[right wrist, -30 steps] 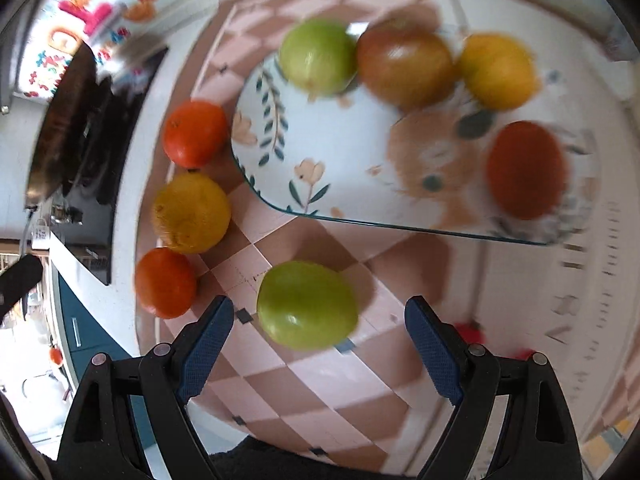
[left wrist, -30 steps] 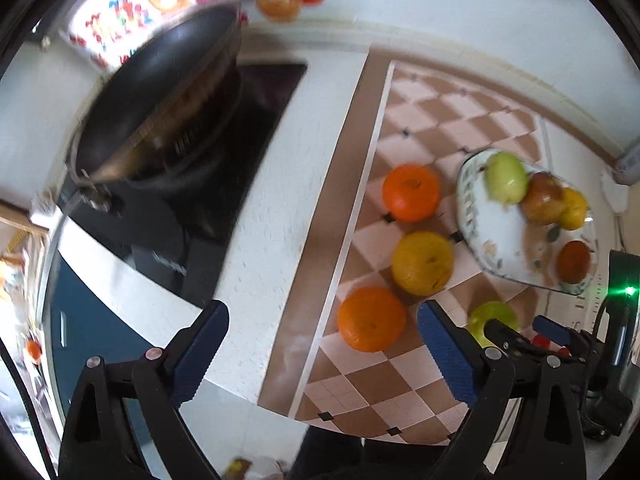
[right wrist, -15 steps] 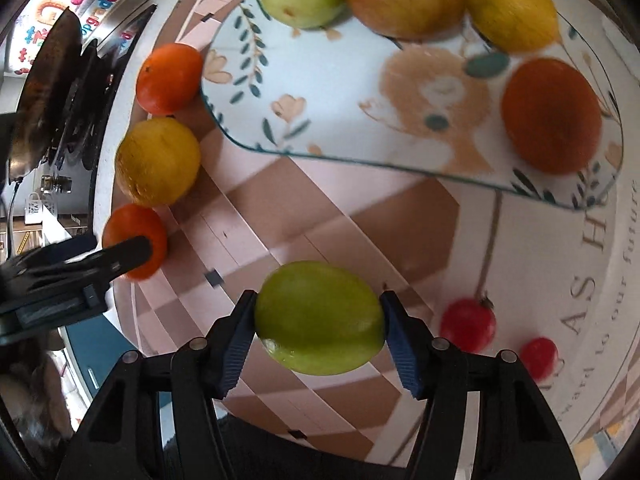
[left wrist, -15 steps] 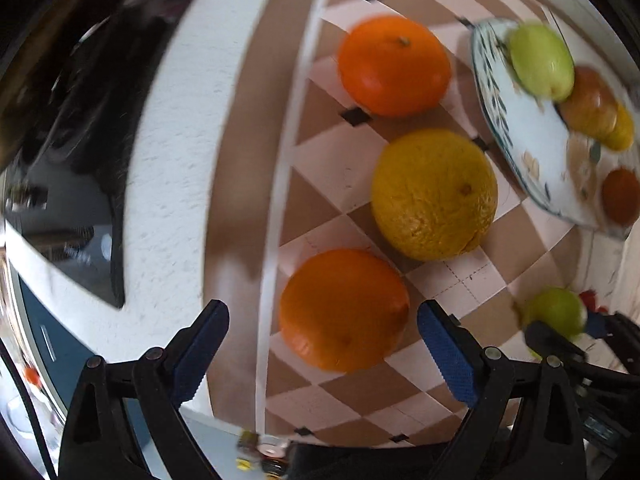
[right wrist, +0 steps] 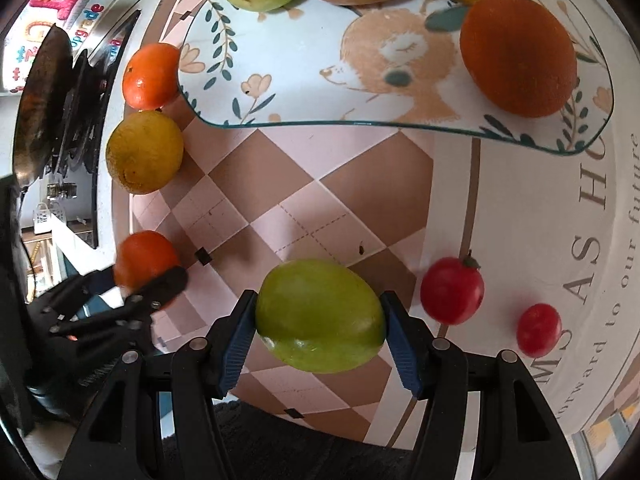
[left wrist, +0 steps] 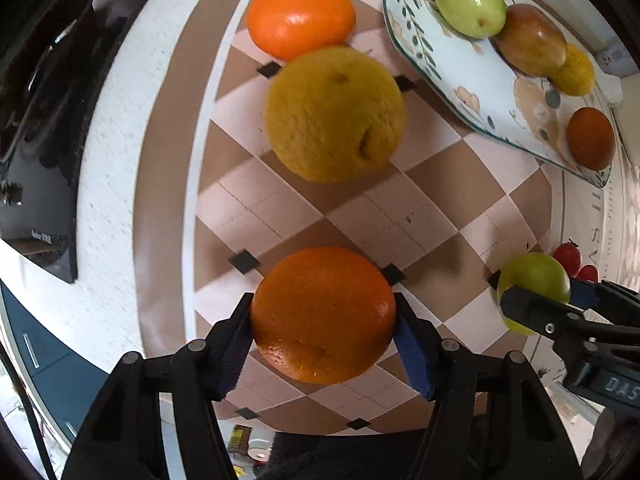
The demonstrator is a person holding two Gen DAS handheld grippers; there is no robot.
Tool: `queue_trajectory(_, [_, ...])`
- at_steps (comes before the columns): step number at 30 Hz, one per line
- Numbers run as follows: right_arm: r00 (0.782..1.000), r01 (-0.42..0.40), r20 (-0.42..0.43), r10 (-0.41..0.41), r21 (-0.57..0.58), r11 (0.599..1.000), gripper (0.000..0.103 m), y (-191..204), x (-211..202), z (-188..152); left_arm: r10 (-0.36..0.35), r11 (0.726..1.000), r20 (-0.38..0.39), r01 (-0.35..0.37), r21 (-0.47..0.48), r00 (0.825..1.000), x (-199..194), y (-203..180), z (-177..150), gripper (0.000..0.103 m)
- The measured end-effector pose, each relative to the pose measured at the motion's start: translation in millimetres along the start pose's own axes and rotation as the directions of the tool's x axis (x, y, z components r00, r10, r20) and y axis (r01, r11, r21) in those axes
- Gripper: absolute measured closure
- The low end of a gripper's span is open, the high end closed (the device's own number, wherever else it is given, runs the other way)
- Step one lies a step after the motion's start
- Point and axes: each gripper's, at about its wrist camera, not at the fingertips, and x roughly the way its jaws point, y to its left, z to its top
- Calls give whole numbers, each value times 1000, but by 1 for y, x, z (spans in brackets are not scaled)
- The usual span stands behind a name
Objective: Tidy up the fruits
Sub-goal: 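Carry the tangerine with the left tool while the right tool places the green apple on the plate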
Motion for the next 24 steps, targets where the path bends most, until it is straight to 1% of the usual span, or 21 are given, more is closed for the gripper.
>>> queue_trajectory(3, [1000,14,-6,-14,-13,1000,38,-6,-4,-3,12,1000,14,-12,4,1000,1,-1,-3,40])
queue_trajectory(10, [999,29,-18,-29,-27,999,38,1,5,-6,17,1000,31,-17,1,999,0,-10,-6,40])
queue_trajectory(11, [999,28,-19,-28,-30,999,38,1,6,-6,16,1000,32,-16,-1,999,5,-5,-10,40])
queue_trajectory(13, [999,27,-17,-28,-35,999,39,4,7,-7,15,1000,33,-15,-1,999,2,3,-14,40])
queue_trajectory(17, [999,33,-5,-34,-43,999,39,13,13,-9,15,1000,34,-15,-2,999,4,6,-11,40])
queue_trajectory(20, [1000,19,14,-19,-33,999,39,9,6,-11,-13,1000,43,14,-19,999,-4,9,-13,40])
queue_trajectory(23, [998,-18,53,18,-11,1000,39,5,-10,-12,-46,999,75,48,-18,996,-25,7,-12,40])
queue_trajectory(24, [997,-30,71,30,-4,1000,39,4,-18,-11,-67,998,97,68,-14,993,-37,4,-10,40])
